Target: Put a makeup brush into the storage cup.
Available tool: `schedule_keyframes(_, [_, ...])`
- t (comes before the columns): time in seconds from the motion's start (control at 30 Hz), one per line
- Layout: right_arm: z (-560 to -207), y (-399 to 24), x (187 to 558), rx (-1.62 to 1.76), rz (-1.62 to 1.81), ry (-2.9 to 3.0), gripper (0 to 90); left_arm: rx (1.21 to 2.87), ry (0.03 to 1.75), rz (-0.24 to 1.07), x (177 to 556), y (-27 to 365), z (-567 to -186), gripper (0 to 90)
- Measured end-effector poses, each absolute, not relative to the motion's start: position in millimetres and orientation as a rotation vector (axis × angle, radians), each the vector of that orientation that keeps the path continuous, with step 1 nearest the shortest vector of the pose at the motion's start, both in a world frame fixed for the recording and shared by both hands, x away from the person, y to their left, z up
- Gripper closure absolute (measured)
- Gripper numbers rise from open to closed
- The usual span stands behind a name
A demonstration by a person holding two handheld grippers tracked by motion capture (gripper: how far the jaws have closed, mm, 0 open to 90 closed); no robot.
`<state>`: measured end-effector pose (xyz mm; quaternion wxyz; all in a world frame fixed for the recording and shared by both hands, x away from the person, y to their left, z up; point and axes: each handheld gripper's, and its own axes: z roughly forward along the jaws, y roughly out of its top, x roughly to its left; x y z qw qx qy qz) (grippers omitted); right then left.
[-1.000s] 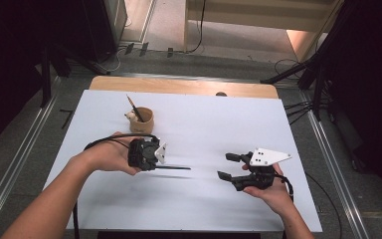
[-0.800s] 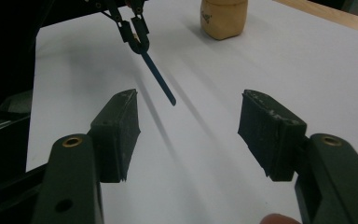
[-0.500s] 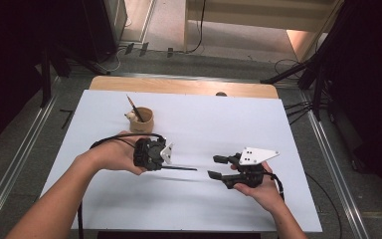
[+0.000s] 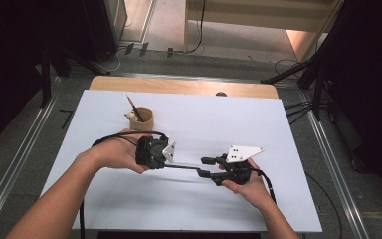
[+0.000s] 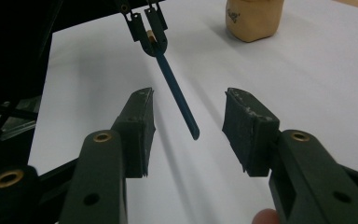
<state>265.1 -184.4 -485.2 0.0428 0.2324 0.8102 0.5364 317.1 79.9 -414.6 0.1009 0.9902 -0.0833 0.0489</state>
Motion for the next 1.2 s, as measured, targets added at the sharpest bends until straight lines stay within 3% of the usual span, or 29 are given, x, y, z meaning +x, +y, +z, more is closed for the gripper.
schedule_keyframes(1.2, [-501.4, -151.2, 280.3, 0.682, 1.573, 2.688, 74.8, 2.939, -0.327, 0.15, 308.4, 68.0, -410.3, 85.2])
